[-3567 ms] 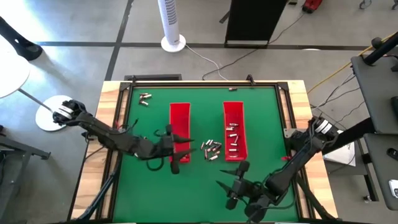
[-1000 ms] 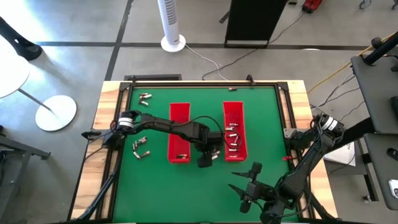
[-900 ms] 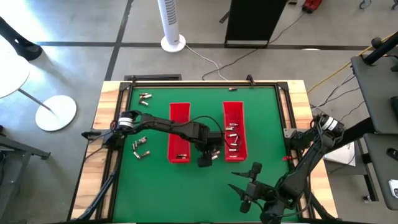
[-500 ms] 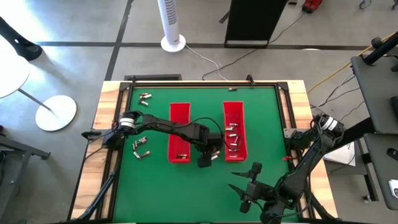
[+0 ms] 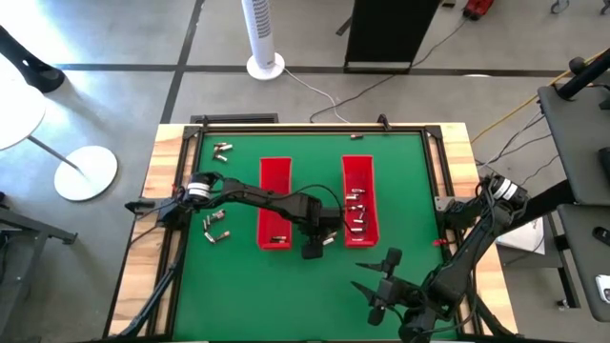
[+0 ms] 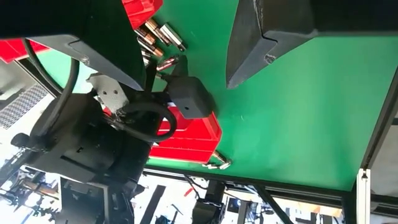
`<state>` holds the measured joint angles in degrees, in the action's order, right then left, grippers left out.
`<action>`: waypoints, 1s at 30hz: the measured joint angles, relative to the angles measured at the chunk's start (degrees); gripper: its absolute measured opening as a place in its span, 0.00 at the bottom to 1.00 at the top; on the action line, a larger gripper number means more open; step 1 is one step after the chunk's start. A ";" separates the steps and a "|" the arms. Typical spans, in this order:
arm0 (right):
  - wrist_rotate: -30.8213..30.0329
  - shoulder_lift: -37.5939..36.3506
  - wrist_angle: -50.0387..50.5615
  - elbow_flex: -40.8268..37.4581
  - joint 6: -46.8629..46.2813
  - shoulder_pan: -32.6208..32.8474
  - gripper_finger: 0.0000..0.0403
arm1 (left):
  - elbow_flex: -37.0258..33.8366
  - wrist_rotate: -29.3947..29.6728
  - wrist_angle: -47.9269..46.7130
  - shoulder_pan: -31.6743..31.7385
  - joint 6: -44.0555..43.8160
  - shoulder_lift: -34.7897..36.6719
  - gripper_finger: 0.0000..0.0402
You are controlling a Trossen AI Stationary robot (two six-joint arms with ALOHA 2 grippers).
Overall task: Sort batteries
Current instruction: Put the silver battery into the right red bin
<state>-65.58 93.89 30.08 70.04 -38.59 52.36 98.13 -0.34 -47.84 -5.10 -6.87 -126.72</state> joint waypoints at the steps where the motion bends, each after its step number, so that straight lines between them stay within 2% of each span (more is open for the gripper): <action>1: 0.00 0.00 0.06 0.00 -0.03 0.00 0.54 | 0.00 0.00 -0.18 -0.05 -0.01 0.00 0.69; 14: 0.00 0.00 1.61 -0.37 -1.97 0.00 0.53 | 2.80 -0.04 -4.38 -0.33 -0.25 0.16 0.69; 22: 0.00 0.00 1.56 -0.48 -1.97 0.00 0.53 | 1.51 0.58 -5.74 -1.12 6.12 0.21 0.68; 25: 0.00 0.00 1.56 -0.55 -1.97 0.00 0.53 | 1.49 0.87 -5.85 -1.25 8.18 0.20 0.66; 30: 0.00 0.00 1.52 -0.59 -1.97 0.00 0.53 | 0.98 1.16 -5.22 -1.16 9.89 -0.65 0.56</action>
<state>-65.58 93.89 31.59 69.45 -40.56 52.36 99.10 0.82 -53.06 -6.26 3.02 -127.37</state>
